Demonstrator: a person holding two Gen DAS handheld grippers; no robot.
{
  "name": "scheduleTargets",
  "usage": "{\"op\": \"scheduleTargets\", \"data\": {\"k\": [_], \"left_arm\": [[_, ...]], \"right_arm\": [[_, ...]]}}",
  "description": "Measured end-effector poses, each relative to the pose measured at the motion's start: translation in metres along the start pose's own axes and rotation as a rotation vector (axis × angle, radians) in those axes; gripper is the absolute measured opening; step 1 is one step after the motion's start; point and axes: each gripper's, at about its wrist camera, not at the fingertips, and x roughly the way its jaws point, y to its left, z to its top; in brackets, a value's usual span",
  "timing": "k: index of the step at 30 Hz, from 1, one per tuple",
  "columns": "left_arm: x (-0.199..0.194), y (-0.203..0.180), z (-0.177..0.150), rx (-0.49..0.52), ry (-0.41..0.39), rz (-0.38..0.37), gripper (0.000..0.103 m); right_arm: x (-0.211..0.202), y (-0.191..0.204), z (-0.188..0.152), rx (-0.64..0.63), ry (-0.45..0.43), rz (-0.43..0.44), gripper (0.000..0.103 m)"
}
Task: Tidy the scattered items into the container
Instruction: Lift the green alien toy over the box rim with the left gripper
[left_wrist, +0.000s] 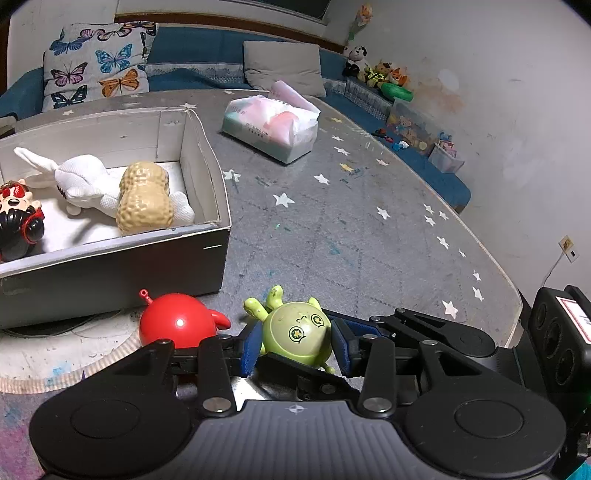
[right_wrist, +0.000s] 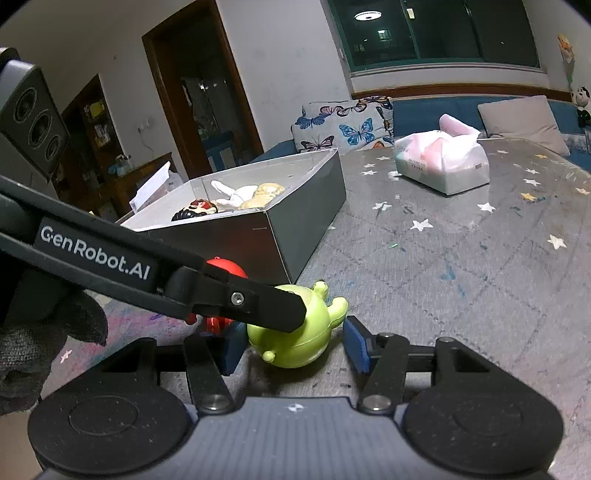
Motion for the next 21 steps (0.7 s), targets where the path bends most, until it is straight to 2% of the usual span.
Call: {"op": "scheduleTargets", "data": {"k": [1,2,12,16,21], "left_arm": [[0.0,0.001,-0.001,-0.006,-0.001,-0.005,0.043],[0.001,0.002,-0.002,-0.013,0.005,-0.015,0.044],[-0.009,0.004,-0.014,-0.023,-0.031,-0.052,0.045],[-0.026,0.003,-0.016,-0.034,-0.083,-0.069,0.044],[-0.054,0.003,-0.006,-0.02,-0.179,-0.052,0.044]], "right_arm": [[0.0,0.0,0.0,-0.002,0.001,0.001,0.05],[-0.001,0.001,-0.001,-0.002,0.004,0.006,0.049],[-0.011,0.013,-0.004,-0.069,0.003,-0.02,0.049],[-0.02,0.023,0.002,-0.109,-0.019,-0.024,0.049],[-0.027,0.039,0.026,-0.178,-0.068,-0.019,0.049]]}}
